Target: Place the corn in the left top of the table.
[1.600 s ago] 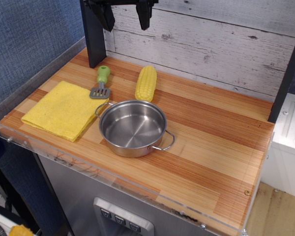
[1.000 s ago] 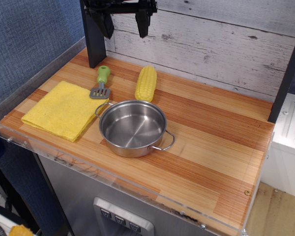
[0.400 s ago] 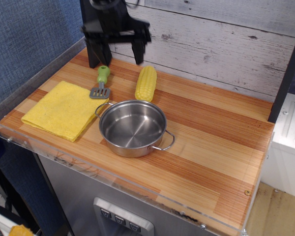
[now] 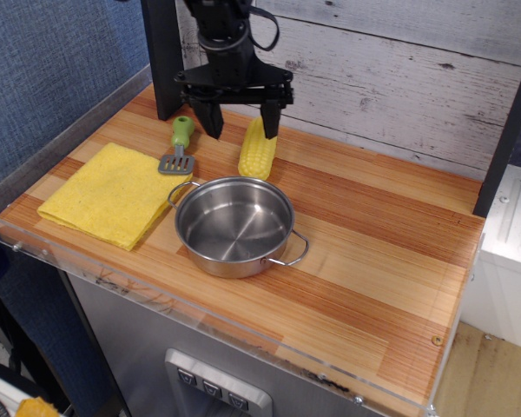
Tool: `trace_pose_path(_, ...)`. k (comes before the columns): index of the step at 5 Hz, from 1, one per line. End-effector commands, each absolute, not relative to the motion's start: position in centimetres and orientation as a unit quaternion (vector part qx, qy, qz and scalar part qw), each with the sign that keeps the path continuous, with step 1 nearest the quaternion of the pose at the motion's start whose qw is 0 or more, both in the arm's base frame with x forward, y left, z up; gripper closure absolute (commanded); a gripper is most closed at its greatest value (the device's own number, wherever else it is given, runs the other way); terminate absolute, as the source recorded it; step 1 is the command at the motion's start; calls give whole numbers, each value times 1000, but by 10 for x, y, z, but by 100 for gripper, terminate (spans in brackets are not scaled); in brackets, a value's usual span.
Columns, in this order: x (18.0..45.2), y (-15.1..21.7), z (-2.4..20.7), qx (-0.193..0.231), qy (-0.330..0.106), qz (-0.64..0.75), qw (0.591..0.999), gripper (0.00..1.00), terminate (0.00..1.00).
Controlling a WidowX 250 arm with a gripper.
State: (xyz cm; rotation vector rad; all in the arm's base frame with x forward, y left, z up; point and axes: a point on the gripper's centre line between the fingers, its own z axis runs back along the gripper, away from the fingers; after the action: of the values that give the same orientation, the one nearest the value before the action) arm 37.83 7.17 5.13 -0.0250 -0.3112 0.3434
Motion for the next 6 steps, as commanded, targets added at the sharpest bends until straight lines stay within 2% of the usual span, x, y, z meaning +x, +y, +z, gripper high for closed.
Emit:
trace_pose_path(1,394,69,50,-3,-167,174,971,0,0)
trace_pose_path(3,394,68,29,-7,-135,169,976,0,0)
trace_pose_path(4,392,68,27,-4,-130,164,978,100,0)
trace_pose_path(6,390,67,29,-4,-134,164,977,100,0)
